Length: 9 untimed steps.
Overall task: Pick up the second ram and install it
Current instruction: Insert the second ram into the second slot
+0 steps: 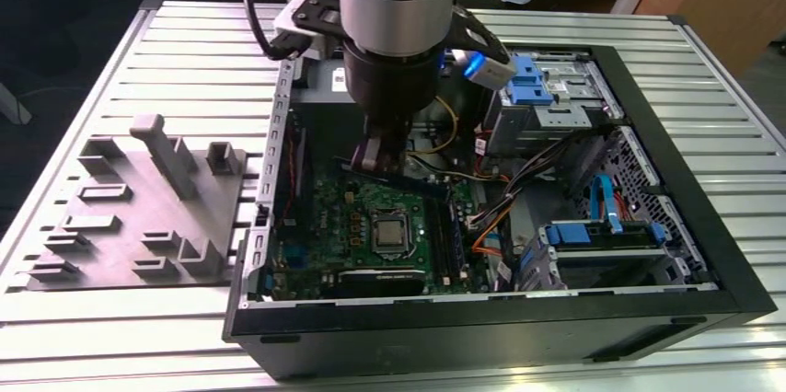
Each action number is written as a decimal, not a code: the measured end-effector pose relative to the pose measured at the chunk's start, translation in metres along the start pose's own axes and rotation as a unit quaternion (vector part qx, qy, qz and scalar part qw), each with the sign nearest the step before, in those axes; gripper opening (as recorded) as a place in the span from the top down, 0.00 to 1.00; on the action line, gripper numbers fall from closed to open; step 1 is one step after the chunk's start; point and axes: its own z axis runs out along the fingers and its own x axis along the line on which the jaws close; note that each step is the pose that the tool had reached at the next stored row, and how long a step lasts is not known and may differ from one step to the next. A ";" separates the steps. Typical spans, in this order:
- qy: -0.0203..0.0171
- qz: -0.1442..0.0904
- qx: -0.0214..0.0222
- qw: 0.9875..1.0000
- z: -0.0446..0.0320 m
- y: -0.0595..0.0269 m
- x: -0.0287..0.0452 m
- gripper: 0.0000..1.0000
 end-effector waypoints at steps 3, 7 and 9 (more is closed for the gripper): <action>0.000 0.028 0.001 1.000 0.0003 0.0000 0.0000 0.89; 0.000 0.064 0.002 0.998 0.0005 0.0000 0.0000 0.89; 0.000 0.082 0.003 0.997 0.0007 0.0000 0.0000 0.89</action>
